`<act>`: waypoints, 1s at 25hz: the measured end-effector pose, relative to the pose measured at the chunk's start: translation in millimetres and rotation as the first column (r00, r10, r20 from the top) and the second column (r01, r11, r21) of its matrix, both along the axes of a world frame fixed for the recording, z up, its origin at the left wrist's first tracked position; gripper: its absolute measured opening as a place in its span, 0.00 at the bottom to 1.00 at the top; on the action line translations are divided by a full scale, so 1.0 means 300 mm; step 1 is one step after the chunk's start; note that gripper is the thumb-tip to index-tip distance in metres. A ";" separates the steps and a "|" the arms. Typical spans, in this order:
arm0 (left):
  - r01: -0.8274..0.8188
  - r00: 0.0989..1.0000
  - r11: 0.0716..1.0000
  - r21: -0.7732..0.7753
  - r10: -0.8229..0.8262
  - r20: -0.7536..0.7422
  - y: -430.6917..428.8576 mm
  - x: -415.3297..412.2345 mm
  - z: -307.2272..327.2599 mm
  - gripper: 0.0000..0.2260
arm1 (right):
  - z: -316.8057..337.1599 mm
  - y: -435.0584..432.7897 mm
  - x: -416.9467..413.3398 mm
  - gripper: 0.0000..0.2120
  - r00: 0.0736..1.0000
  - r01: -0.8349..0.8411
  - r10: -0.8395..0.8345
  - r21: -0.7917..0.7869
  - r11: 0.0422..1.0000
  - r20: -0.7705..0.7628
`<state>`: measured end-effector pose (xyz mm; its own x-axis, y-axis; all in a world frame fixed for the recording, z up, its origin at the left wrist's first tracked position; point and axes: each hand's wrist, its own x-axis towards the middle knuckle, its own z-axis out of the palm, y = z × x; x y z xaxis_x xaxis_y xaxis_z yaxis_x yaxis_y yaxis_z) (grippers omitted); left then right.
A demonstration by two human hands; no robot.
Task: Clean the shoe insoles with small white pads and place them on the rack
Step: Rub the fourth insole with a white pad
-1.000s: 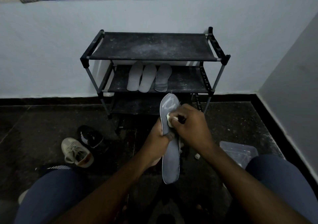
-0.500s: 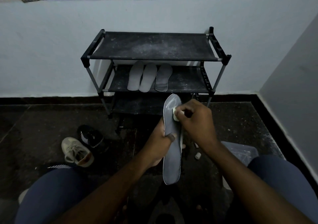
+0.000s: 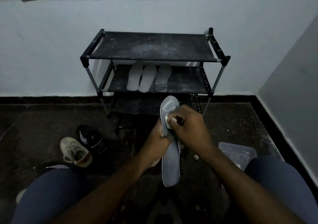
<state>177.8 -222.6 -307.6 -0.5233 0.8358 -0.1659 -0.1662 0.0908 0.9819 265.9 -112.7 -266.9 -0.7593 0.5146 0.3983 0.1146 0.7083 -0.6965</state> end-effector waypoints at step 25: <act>0.024 0.996 1.000 0.007 -0.024 0.085 0.010 -0.006 -0.020 0.34 | 0.017 0.043 0.001 0.04 0.993 0.110 -0.111 -0.039 0.993 -0.046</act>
